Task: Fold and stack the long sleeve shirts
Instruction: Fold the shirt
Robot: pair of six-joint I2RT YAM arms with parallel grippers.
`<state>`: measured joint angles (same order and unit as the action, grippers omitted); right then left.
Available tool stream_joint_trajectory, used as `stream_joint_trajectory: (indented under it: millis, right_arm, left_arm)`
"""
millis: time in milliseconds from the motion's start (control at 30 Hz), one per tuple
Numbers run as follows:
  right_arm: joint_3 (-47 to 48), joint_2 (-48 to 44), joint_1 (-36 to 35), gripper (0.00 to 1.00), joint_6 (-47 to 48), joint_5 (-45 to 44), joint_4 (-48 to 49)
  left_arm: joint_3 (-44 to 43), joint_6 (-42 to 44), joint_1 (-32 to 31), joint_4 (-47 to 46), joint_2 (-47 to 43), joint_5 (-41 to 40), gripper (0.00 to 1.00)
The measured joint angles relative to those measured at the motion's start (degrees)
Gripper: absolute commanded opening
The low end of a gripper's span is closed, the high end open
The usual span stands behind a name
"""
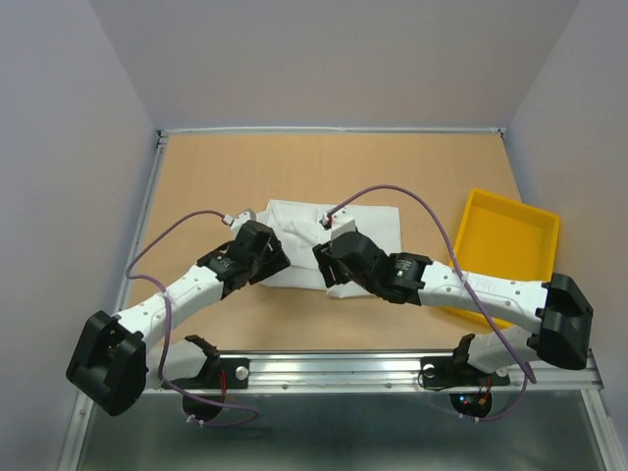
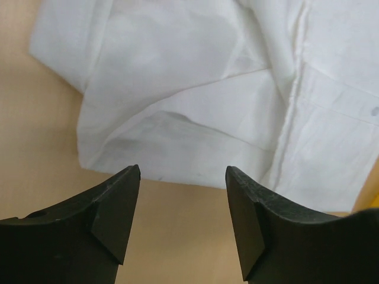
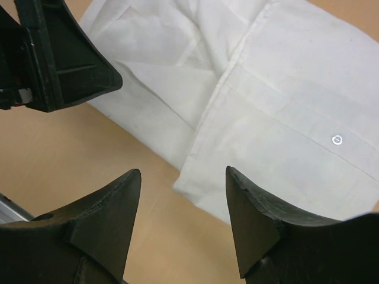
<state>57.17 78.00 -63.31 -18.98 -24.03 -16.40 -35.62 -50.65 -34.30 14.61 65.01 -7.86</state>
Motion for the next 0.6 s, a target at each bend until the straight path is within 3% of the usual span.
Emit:
stream_joint_trajectory:
  millis: [233,600]
  right_arm:
    - [-1.75,0.00,0.00,0.64,3.67,0.70,-2.89]
    - [-1.75,11.78,-0.07,0.59,11.30,5.86,-3.82]
  left_arm:
    - [-7.52,2.69,-0.04,-2.82,5.62,2.34,0.75]
    - [-4.44,2.84,-0.02,-3.76,10.71,2.78,0.74]
